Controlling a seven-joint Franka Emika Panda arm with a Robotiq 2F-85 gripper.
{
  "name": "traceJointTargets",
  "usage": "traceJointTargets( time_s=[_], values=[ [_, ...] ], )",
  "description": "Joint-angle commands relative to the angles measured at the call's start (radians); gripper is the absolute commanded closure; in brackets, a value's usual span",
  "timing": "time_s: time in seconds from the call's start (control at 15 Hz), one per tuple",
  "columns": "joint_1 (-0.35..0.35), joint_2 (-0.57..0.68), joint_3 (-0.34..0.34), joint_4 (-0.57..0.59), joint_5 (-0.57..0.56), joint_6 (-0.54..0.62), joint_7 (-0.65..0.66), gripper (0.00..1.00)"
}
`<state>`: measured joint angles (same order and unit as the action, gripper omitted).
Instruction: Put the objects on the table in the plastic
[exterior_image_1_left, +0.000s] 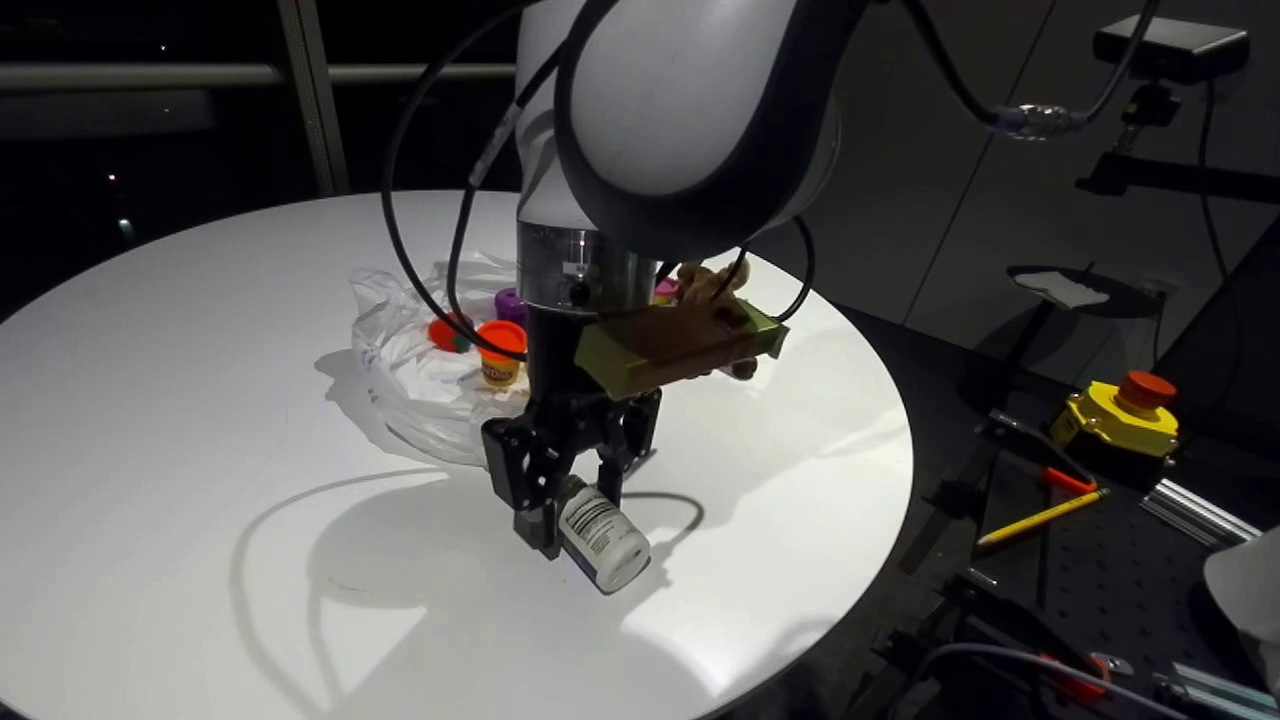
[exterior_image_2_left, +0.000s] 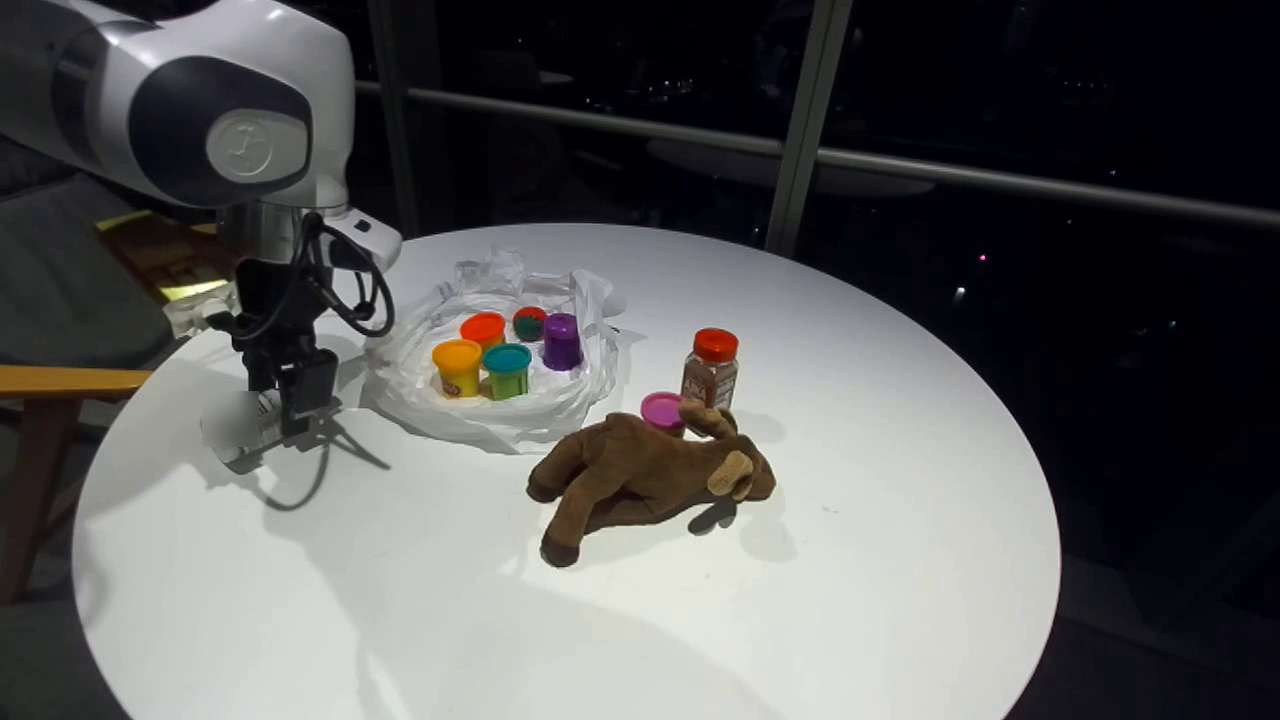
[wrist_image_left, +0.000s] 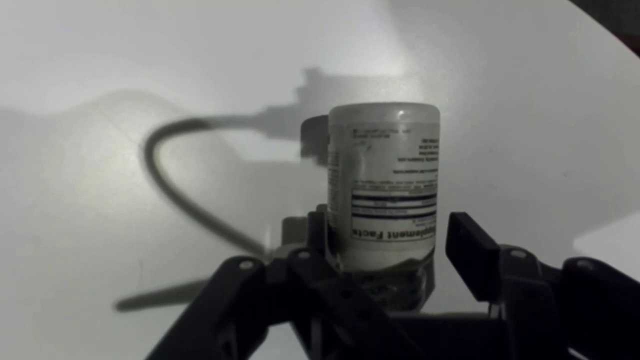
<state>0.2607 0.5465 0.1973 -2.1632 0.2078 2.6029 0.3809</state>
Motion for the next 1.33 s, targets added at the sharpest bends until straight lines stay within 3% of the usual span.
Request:
traceJointTargets(
  time_s=[0.0, 0.13, 0.67, 1.27],
  values=[
    [0.021, -0.04, -0.012, -0.022, 0.001, 0.01, -0.003, 0.65],
    [0.047, -0.062, -0.033, -0.029, -0.028, 0.006, 0.024, 0.74],
    [0.051, -0.168, -0.042, 0.045, -0.064, -0.097, 0.015, 0.74],
    [0.004, -0.058, -0.084, 0.256, -0.062, -0.04, 0.005, 0.74]
  ],
)
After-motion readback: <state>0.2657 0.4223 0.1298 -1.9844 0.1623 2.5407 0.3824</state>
